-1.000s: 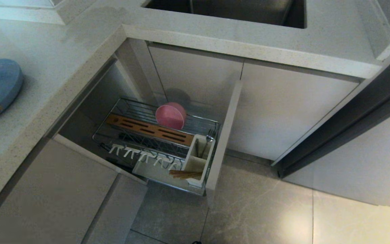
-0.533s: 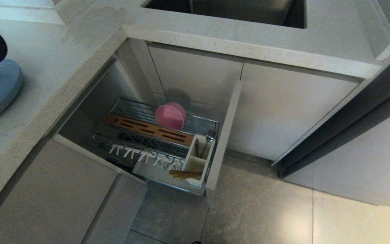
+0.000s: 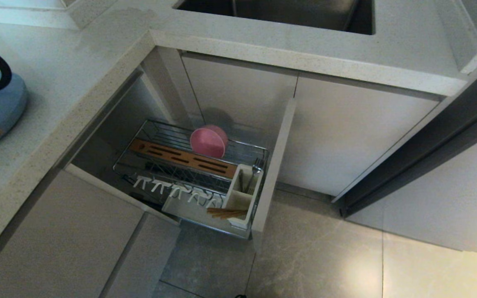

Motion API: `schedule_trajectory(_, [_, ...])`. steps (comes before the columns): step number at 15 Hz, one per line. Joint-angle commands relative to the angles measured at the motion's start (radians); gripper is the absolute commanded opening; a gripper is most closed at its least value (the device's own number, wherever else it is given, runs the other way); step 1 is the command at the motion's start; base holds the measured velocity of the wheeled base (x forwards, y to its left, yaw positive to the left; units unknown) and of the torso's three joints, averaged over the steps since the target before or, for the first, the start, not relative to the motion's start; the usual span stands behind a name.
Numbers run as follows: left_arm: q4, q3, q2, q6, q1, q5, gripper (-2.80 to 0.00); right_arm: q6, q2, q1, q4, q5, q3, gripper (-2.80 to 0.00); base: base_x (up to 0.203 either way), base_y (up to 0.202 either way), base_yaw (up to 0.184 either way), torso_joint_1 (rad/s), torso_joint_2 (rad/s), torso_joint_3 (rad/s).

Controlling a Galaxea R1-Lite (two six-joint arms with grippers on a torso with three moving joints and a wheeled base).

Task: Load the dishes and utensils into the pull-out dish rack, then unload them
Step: Pick up the chopsticks and place it in the cupboard

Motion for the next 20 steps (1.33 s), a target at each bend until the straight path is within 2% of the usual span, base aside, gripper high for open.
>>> schedule_trajectory(1, [0.012, 0.000, 0.024, -0.015, 0.012, -0.011, 0.00, 0.001, -0.001, 0.000, 0.000, 0.000, 0.000, -2.80, 0.000, 0.000, 0.000, 0.000, 0.00, 0.000])
schedule_trajectory(6, [0.088, 0.001, 0.029, -0.122, 0.021, -0.032, 0.00, 0.001, -0.001, 0.000, 0.000, 0.000, 0.000, -2.80, 0.000, 0.000, 0.000, 0.000, 0.00, 0.000])
schedule_trajectory(9, [0.100, 0.013, 0.041, -0.154, 0.046, -0.077, 0.00, 0.000, -0.001, 0.000, 0.000, 0.000, 0.000, -2.80, 0.000, 0.000, 0.000, 0.000, 0.00, 0.000])
schedule_trajectory(15, [0.098, 0.035, 0.063, -0.181, 0.094, -0.150, 0.00, 0.001, -0.001, 0.000, 0.000, 0.000, 0.000, -2.80, 0.000, 0.000, 0.000, 0.000, 0.00, 0.000])
schedule_trajectory(20, [0.094, 0.035, 0.082, -0.186, 0.097, -0.200, 0.00, 0.001, -0.001, 0.000, 0.000, 0.000, 0.000, -2.80, 0.000, 0.000, 0.000, 0.000, 0.00, 0.000])
